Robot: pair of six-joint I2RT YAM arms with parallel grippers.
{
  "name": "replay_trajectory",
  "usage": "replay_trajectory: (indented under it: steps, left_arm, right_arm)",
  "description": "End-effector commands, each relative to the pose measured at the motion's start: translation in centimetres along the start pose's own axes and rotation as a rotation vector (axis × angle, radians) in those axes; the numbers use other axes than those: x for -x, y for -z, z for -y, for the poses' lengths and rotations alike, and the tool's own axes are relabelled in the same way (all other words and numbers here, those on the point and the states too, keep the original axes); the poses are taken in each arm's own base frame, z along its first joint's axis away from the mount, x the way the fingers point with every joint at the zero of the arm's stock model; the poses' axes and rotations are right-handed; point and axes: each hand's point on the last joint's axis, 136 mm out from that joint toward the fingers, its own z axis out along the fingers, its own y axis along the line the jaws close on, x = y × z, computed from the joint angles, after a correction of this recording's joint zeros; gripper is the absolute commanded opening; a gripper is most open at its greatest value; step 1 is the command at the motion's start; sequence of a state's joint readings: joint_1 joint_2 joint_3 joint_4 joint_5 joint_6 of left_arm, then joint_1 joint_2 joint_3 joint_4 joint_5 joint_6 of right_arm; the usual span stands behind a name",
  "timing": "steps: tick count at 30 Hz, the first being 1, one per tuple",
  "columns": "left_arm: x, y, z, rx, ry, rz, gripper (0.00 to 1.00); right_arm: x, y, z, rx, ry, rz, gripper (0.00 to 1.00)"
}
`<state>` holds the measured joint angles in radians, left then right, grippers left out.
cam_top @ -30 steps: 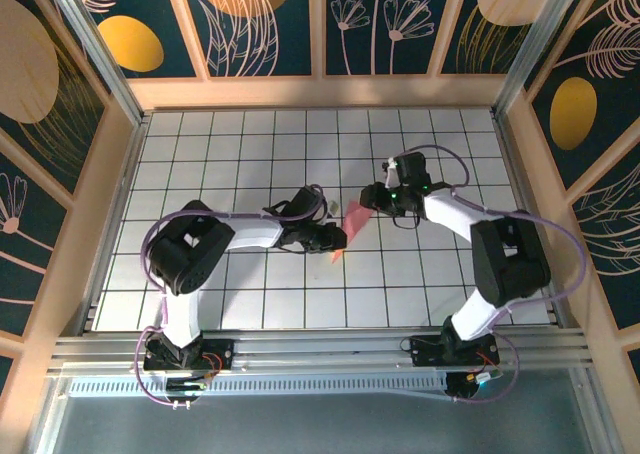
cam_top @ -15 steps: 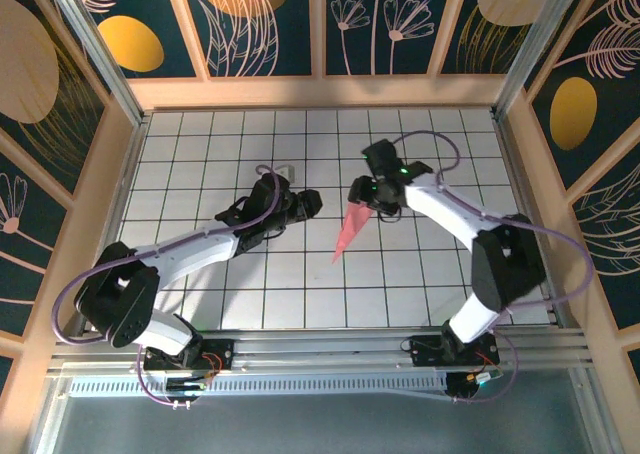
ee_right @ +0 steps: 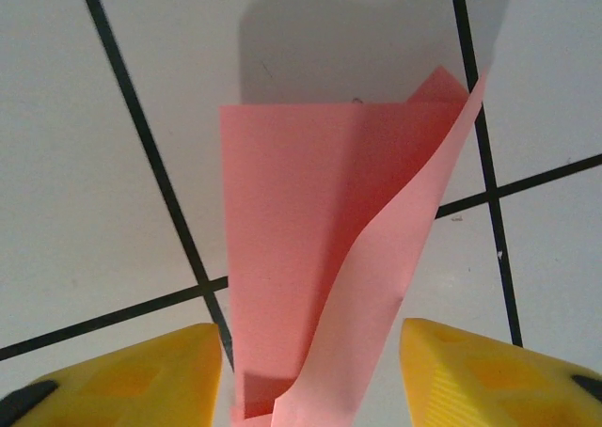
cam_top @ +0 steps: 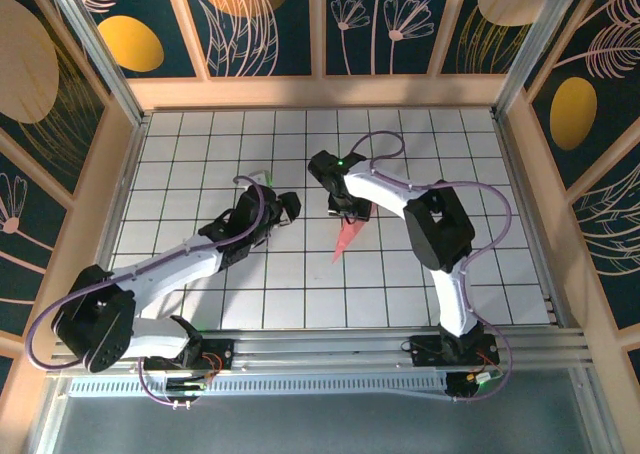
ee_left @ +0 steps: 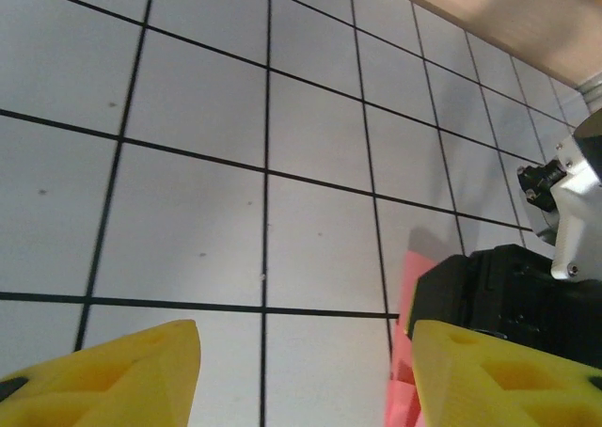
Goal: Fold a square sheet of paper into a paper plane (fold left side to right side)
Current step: Pick up the paper plane at the center of the table, then place the paper plane at the center of the table.
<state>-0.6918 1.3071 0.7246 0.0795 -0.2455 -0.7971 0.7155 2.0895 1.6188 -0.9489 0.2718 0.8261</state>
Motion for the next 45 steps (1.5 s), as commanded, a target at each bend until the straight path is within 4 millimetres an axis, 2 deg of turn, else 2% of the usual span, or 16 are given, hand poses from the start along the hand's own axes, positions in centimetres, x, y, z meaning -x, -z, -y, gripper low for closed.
replay_trajectory:
  steps: [1, 3, 7, 11, 14, 17, 21, 24, 27, 30, 31, 32, 34, 38, 45]
  left_arm:
    - [0.3, 0.6, -1.6, 0.054, -0.02, 0.029, 0.61]
    - [0.3, 0.6, -1.7, 0.057, -0.022, 0.033, 0.61]
    - [0.4, 0.7, -1.7, 0.06, -0.027, 0.036, 0.61]
    - [1.4, 1.2, -1.9, 0.072, -0.026, 0.059, 0.69]
    - [3.2, 2.2, -2.3, 0.092, -0.013, 0.094, 0.77]
    - [5.0, 3.3, -2.1, 0.065, 0.011, 0.129, 0.82]
    - [6.2, 3.8, -2.3, 0.006, 0.084, 0.117, 0.85]
    - [6.6, 3.7, -2.6, -0.057, 0.165, 0.075, 0.85]
    - [6.6, 3.5, -2.9, -0.122, 0.244, 0.037, 0.85]
    - [6.3, 3.3, -3.1, -0.164, 0.294, 0.006, 0.85]
    - [6.2, 3.4, -3.2, -0.173, 0.308, 0.0, 0.85]
    - [5.9, 3.3, -3.4, -0.172, 0.321, -0.008, 0.84]
    - [5.7, 3.4, -3.7, -0.17, 0.341, -0.011, 0.84]
    - [5.2, 3.5, -4.4, -0.154, 0.369, -0.006, 0.82]
    - [4.3, 3.2, -5.1, -0.126, 0.384, -0.031, 0.75]
  right_arm:
    - [-0.3, 0.1, 1.2, -0.082, -0.027, 0.0, 0.47]
    - [-0.6, 0.0, 1.1, -0.08, -0.03, -0.006, 0.44]
    - [-0.9, 0.1, 0.9, -0.078, -0.027, -0.014, 0.33]
    - [-1.0, 1.2, 0.9, -0.055, -0.036, -0.012, 0.14]
    - [-0.4, 3.0, 1.1, -0.028, -0.053, 0.019, 0.0]
    - [0.6, 5.6, 1.3, 0.023, -0.064, 0.075, 0.0]
    - [2.5, 9.2, 1.1, 0.12, -0.047, 0.176, 0.0]
    - [3.9, 11.9, -0.1, 0.264, 0.006, 0.274, 0.0]
    - [4.6, 14.6, -1.8, 0.505, 0.07, 0.368, 0.0]
    - [3.6, 18.1, -4.2, 0.946, 0.157, 0.369, 0.0]
    - [3.2, 19.9, -4.8, 1.115, 0.165, 0.355, 0.0]
    - [3.0, 20.1, -4.6, 1.214, 0.15, 0.329, 0.0]
    - [2.0, 19.3, -5.2, 1.289, 0.163, 0.263, 0.0]
    - [-0.8, 15.9, -7.5, 1.309, 0.224, 0.134, 0.0]
    - [-3.3, 10.3, -9.7, 1.328, 0.197, 0.007, 0.0]
